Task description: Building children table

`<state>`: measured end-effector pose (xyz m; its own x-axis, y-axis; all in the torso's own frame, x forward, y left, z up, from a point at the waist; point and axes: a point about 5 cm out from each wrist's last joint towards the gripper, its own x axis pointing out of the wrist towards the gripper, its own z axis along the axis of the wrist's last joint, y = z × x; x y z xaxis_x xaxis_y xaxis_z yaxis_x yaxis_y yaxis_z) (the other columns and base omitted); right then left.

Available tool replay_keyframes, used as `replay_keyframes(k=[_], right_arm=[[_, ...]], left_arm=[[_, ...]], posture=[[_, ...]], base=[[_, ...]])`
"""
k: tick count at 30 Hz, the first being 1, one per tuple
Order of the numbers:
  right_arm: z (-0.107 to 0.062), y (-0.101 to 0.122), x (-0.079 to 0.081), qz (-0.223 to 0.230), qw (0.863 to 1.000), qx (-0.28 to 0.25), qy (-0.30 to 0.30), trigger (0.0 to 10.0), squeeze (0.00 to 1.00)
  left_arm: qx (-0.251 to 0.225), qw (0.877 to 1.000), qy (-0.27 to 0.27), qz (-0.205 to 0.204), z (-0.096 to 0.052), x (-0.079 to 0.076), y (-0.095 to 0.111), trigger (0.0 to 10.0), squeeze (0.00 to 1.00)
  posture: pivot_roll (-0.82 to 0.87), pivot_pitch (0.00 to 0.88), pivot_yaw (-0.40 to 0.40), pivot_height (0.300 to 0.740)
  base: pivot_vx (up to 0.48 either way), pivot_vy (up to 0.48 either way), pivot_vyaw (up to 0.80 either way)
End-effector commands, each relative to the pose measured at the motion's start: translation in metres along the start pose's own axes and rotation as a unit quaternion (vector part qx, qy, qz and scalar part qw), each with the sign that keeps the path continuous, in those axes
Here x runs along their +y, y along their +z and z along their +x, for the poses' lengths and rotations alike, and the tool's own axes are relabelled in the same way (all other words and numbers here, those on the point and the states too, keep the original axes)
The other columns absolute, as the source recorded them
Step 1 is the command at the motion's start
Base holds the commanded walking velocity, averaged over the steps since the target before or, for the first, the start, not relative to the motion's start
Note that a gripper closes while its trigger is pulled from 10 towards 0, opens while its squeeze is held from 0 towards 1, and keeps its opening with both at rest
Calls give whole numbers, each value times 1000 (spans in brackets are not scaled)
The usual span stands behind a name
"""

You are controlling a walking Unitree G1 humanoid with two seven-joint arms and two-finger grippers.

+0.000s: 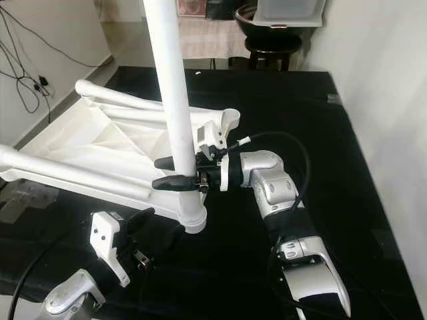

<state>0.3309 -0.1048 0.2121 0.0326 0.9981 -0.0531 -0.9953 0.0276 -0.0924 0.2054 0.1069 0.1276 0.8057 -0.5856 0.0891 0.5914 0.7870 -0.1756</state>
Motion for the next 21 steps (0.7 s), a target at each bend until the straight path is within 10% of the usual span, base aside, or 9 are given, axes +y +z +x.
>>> replay_keyframes(k=[1, 4, 9, 10, 11, 13, 21], right_arm=[[6, 4, 0, -5, 1000, -16, 8, 0, 0], [4, 4, -1, -14, 1000, -17, -8, 0, 0], [-4, -4, -8, -16, 973, -5, -228, 0, 0], [-9, -16, -10, 4, 916, -9, -401, 0, 0], [-9, -16, -10, 4, 916, -9, -401, 0, 0], [-17, -51, 22, 48, 840, 35, -539, 0, 0], [-2, -62, 23, 33, 859, 64, -506, 0, 0]], left_arm=[[4, 1000, 3, 1, -2, 3, -2, 10000, 0], [4, 1000, 3, 2, -1, 3, -2, 10000, 0], [1, 1000, 6, 3, -2, 3, 0, 10000, 0], [0, 1000, 7, 3, -2, 4, 0, 10000, 0], [0, 1000, 7, 3, -2, 4, 0, 10000, 0], [-2, 1000, 9, 4, -1, 5, 1, 10000, 0], [-7, 1000, 14, 13, 6, 12, 1, 10000, 0]], posture=[[30, 66, 63, 740], [31, 67, 61, 740], [36, 80, 44, 740], [27, 88, 35, 740], [27, 88, 35, 740], [27, 88, 30, 740], [20, 52, 17, 740]], base=[[0, 0, 0], [0, 0, 0], [0, 0, 0], [0, 0, 0], [0, 0, 0], [0, 0, 0], [0, 0, 0]])
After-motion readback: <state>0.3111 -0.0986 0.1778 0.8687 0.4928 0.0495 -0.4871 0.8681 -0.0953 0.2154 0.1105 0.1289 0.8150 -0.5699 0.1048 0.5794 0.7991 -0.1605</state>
